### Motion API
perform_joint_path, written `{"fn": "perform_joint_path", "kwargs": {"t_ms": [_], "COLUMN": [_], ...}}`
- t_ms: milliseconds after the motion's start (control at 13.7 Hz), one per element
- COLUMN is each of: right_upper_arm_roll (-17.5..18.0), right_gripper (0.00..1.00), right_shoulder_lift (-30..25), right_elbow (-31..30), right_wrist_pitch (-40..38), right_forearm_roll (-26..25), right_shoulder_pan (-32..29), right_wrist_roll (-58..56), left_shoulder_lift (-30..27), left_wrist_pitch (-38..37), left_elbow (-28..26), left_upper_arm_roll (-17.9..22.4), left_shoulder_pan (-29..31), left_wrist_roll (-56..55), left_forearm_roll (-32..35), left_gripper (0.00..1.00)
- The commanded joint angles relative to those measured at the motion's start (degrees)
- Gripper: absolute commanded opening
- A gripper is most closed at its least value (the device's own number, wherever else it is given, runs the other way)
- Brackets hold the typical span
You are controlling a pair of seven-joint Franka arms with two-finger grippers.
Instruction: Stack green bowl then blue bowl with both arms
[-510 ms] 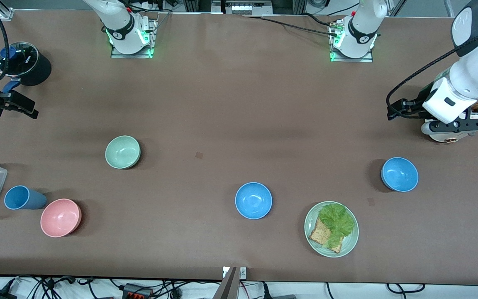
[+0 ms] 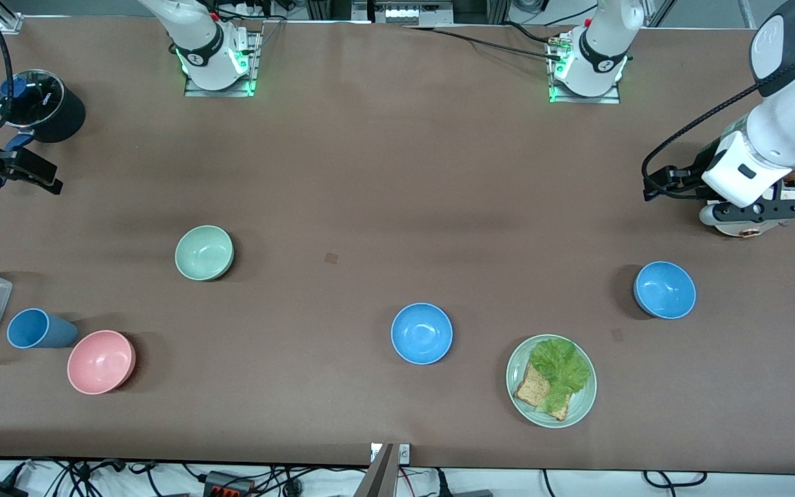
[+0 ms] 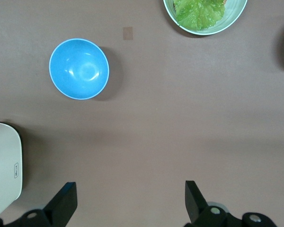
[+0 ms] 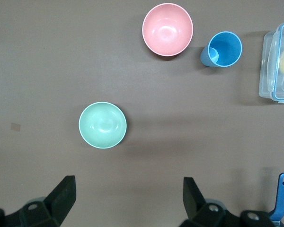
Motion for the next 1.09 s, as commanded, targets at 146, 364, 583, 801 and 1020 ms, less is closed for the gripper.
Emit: {"fn": "perform_joint_path", "kwargs": {"t_ms": [146, 364, 583, 801, 1020], "right_upper_arm_roll": [0.1, 0.2, 0.1, 0.2, 0.2], "right_gripper": [1.00, 1.00, 1.00, 1.00, 1.00], "right_shoulder_lift": [5.0, 11.8, 18.7, 25.2, 30.1], "right_elbow": [-1.6, -1.8, -1.8, -1.8, -1.8], "right_wrist_pitch": [2.5, 5.7, 10.0, 14.8, 17.0], "right_forearm_roll": [-0.8, -0.8, -0.8, -0.8, -0.6], "right_shoulder_pan": [0.1, 0.6, 1.4, 2.8, 4.6], "right_wrist_roll": [0.4, 0.5, 1.0, 1.1, 1.1], "left_shoulder_lift": [0.9, 0.9, 0.9, 1.0, 1.0], "left_wrist_pitch": [-1.4, -1.4, -1.4, -1.4, -1.4], "left_elbow": [1.9, 1.9, 1.9, 1.9, 1.9], "left_upper_arm_roll": [0.4, 0.4, 0.4, 0.5, 0.6], "left_shoulder_pan": [-0.5, -0.5, -0.5, -0.5, -0.5], "left_wrist_roll": [0.4, 0.4, 0.4, 0.4, 0.4], "left_forearm_roll": [0.6, 0.7, 0.7, 0.7, 0.7], "left_gripper": [1.00, 1.00, 1.00, 1.00, 1.00]}}
